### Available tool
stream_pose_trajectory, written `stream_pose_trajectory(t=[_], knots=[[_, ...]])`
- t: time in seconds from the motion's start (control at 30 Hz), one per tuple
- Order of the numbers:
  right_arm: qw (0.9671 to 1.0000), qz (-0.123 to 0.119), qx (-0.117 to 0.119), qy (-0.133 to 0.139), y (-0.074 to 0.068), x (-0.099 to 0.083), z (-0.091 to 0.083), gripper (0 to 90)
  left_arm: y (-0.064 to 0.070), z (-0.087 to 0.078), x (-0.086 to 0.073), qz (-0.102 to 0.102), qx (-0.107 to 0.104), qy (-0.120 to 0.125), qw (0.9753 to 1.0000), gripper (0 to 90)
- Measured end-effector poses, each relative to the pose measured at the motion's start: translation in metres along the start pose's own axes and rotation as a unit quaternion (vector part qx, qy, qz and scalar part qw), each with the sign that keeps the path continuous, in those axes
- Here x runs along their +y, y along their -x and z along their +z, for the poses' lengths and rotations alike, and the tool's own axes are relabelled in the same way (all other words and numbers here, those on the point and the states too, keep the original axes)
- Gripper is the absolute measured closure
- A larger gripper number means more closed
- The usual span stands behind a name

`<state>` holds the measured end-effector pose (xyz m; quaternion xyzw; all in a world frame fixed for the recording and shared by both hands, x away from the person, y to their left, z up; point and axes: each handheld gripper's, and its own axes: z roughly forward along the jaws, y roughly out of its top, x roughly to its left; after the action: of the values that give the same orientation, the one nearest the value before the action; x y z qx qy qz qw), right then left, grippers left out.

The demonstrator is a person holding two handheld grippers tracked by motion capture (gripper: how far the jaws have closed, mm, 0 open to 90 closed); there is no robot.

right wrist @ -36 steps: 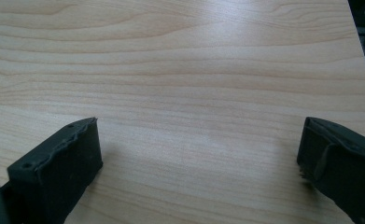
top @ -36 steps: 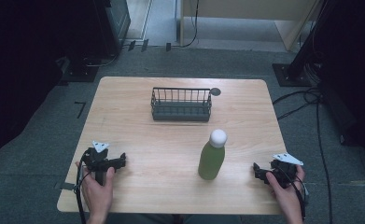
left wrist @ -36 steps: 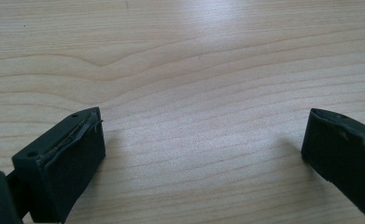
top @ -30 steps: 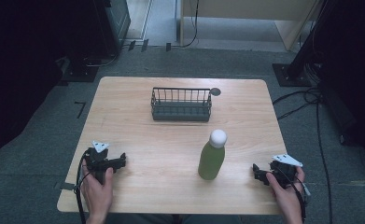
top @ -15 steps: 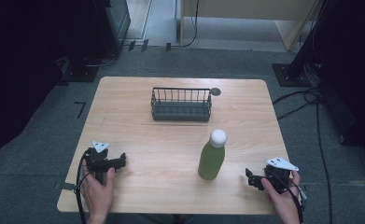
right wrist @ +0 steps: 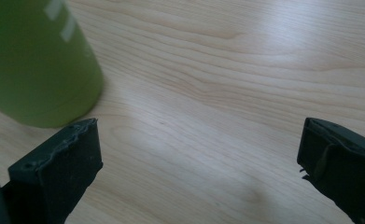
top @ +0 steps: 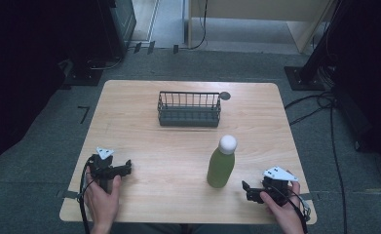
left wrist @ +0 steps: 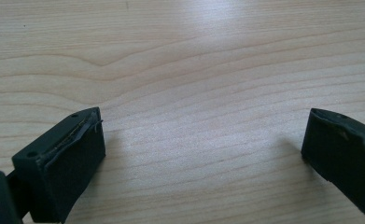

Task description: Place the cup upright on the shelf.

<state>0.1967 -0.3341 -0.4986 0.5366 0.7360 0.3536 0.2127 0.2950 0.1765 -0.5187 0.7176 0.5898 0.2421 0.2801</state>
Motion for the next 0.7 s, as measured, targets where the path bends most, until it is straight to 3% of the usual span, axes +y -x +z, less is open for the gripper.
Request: stream_pose_trajectory(t=[0.47,0.7], knots=[[0.998,-0.027,0.057,0.006,-0.029,0.007,-0.003,0.0,0.0,0.0,0.0,0.0,0.0,-0.001,1.0,0.0],[0.995,-0.04,0.09,0.017,-0.045,0.016,-0.002,0.0,0.0,0.0,0.0,0.0,0.0,0.0,1.0,0.0]])
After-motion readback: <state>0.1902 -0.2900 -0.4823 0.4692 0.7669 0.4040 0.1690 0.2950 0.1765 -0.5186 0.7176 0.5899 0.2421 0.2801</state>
